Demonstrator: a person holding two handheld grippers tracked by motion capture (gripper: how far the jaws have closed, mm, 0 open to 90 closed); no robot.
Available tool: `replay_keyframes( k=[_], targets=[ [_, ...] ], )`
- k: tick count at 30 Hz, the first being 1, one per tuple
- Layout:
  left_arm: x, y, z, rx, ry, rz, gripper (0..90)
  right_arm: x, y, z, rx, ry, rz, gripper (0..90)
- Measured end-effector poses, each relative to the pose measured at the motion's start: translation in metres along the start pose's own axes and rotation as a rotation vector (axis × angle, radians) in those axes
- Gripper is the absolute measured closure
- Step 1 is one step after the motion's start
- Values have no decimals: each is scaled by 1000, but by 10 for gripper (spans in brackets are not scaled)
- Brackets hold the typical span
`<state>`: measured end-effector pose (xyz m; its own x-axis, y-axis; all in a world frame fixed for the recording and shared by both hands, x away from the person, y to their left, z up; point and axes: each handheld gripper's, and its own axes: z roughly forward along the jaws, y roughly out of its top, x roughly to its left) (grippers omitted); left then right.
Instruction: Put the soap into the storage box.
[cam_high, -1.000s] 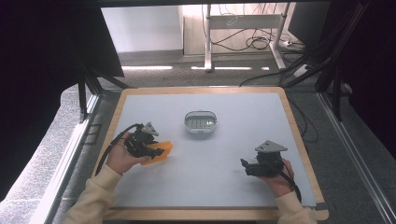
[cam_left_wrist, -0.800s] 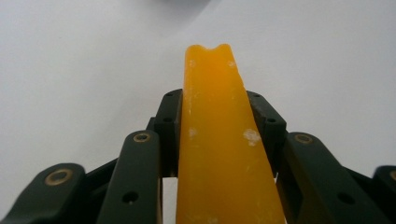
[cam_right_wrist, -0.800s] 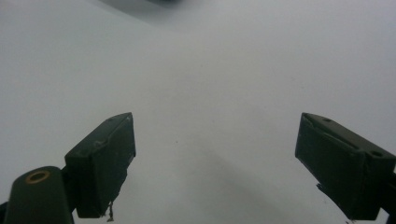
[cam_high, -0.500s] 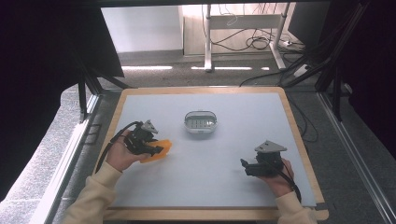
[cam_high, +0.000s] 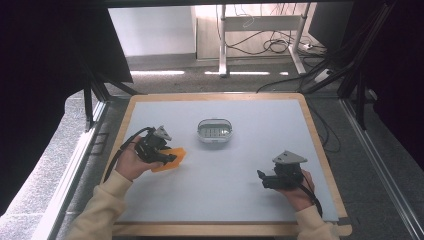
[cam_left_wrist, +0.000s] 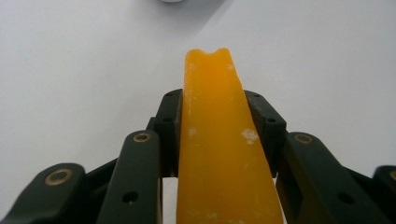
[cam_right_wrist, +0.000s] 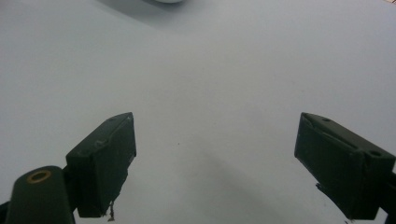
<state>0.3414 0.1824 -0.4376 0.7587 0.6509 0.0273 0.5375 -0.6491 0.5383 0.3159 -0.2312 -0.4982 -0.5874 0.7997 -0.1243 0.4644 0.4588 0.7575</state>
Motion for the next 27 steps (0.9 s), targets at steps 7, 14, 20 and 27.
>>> replay_keyframes(
  k=[7, 14, 20, 27],
  targets=[
    [2, 9, 0, -7, -3, 1, 621, 0, 0, 1, 10, 2, -6, 128],
    [1, 19, -1, -21, 5, 18, 622, -1, -1, 1, 14, 3, -3, 128],
    [2, 26, -1, -20, 2, 29, 622, -1, -1, 2, 16, 5, 0, 128],
    [1, 36, 0, -18, -9, 39, 622, -1, -1, 2, 18, 7, -1, 128]
  ],
)
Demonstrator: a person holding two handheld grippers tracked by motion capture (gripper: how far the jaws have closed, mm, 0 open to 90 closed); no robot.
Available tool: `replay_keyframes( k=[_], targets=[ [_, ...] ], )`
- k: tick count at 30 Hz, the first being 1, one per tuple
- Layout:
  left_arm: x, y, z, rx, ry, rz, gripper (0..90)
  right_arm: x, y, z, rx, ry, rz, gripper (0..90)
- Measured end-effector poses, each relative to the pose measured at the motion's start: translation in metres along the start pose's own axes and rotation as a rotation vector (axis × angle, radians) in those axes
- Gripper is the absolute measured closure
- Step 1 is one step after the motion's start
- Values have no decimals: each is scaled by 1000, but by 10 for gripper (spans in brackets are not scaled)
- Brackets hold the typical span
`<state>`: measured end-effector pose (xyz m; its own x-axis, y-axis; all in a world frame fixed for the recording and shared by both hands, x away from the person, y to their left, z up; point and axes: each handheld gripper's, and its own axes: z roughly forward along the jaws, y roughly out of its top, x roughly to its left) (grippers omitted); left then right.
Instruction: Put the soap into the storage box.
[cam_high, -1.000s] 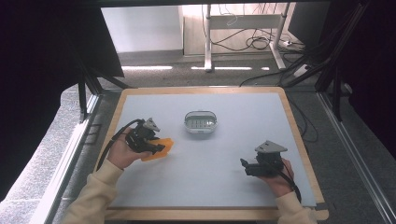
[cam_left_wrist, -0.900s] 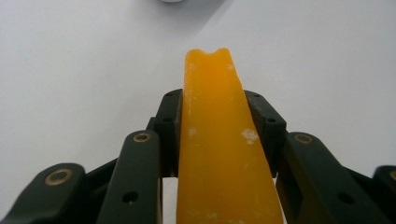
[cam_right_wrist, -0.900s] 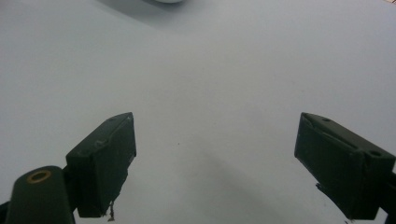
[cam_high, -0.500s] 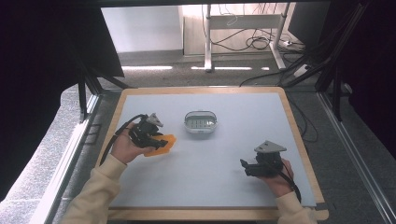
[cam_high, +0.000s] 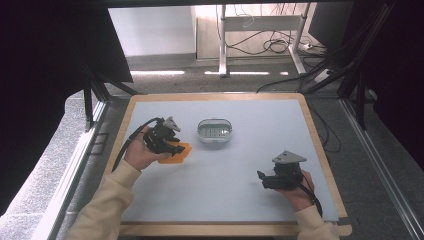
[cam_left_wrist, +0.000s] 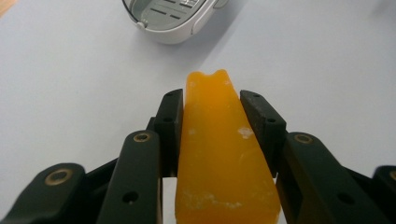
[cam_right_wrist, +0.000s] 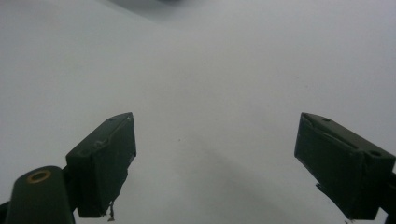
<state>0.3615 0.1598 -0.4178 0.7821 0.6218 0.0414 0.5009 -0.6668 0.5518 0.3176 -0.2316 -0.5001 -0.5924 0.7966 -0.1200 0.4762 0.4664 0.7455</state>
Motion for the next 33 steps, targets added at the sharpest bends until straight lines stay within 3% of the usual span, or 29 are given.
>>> replay_keyframes(
  k=[17, 33],
  targets=[
    [-3, 19, 2, -8, -4, 25, 621, -1, 0, -1, -6, -6, 4, 128],
    [3, 38, 5, -5, 9, 41, 621, -1, 0, 0, 0, -7, 0, 128]
  ],
)
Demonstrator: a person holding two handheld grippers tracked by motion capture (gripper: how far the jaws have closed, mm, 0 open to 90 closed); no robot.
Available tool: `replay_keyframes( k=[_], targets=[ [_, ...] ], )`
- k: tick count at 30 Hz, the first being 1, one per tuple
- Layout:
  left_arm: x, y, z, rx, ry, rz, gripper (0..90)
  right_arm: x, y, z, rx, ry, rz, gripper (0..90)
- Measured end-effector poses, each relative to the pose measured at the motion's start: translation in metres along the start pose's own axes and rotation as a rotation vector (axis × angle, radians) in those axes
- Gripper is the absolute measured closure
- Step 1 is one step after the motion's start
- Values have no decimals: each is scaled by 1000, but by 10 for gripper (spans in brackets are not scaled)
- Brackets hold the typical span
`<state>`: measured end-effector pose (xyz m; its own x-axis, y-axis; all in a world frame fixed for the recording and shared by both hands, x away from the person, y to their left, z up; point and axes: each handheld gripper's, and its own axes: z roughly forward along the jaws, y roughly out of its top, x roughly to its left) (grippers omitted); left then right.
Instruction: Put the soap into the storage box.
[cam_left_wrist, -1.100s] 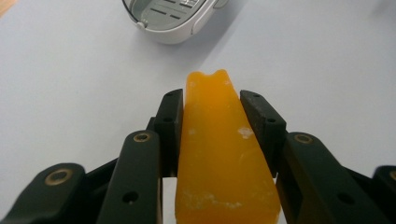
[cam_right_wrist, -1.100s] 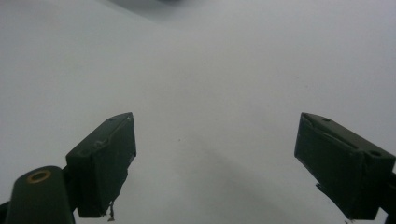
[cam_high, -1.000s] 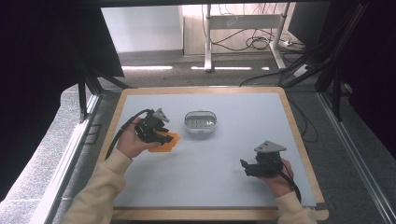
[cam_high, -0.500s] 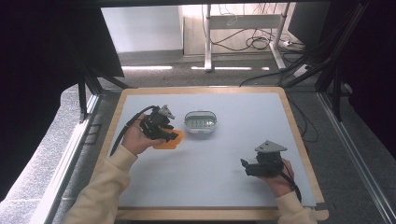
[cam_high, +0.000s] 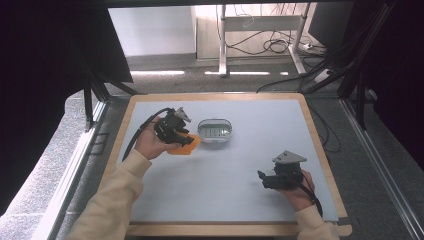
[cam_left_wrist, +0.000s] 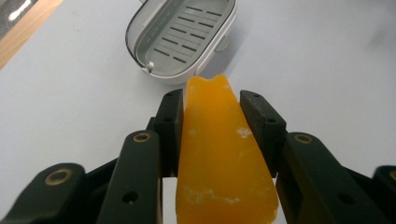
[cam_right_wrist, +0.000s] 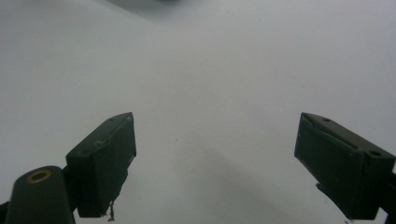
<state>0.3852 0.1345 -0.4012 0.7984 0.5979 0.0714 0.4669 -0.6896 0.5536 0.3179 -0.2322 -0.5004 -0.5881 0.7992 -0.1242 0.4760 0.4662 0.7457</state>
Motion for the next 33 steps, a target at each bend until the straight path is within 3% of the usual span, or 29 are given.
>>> replay_keyframes(
  k=[13, 27, 33],
  targets=[
    [1, 15, 2, -17, -16, 14, 622, -1, -1, 0, 2, -1, 1, 128],
    [0, 9, 8, 0, -28, 12, 622, -1, -1, 1, 6, 1, 1, 128],
    [2, 13, 7, 1, -27, 15, 622, 0, -1, 2, 7, 2, 3, 128]
  ],
)
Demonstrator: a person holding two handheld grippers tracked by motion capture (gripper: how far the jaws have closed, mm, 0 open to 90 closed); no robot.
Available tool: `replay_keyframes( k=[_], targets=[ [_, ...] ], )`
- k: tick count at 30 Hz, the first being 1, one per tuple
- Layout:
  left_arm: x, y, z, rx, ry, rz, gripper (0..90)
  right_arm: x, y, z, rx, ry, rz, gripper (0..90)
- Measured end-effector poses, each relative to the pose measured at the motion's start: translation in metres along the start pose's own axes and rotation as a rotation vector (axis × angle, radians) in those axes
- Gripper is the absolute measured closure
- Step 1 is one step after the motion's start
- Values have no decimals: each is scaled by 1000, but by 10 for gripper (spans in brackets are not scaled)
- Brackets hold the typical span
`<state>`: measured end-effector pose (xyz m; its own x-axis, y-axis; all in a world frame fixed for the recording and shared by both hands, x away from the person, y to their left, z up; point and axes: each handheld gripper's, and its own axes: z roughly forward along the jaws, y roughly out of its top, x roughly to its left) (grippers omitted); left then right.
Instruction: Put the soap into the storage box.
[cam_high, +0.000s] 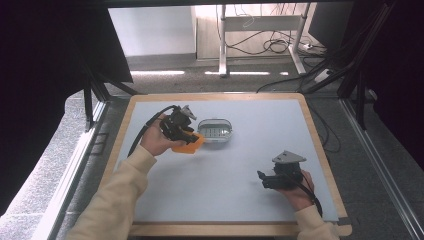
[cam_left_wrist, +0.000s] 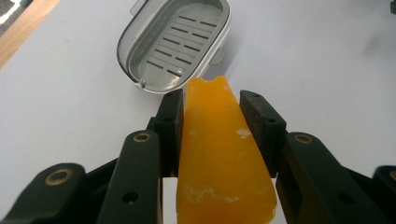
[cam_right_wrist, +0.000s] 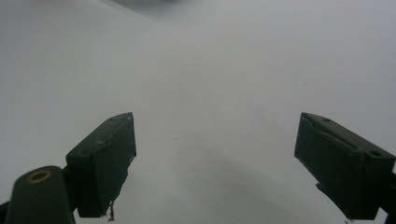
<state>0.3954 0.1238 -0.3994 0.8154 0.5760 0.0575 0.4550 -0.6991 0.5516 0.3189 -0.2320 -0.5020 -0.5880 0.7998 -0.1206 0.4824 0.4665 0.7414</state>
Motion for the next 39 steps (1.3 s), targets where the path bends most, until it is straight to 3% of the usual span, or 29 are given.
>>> replay_keyframes(
  k=[20, 29, 39],
  targets=[
    [8, 39, 3, 2, -16, 33, 622, -2, -1, 0, -1, 1, 7, 128],
    [20, 64, 10, -10, -27, 44, 623, -2, -1, 1, 0, 6, 14, 128],
    [34, 86, 33, -27, -31, 47, 623, -3, -2, 1, 3, 6, 29, 129]
  ],
)
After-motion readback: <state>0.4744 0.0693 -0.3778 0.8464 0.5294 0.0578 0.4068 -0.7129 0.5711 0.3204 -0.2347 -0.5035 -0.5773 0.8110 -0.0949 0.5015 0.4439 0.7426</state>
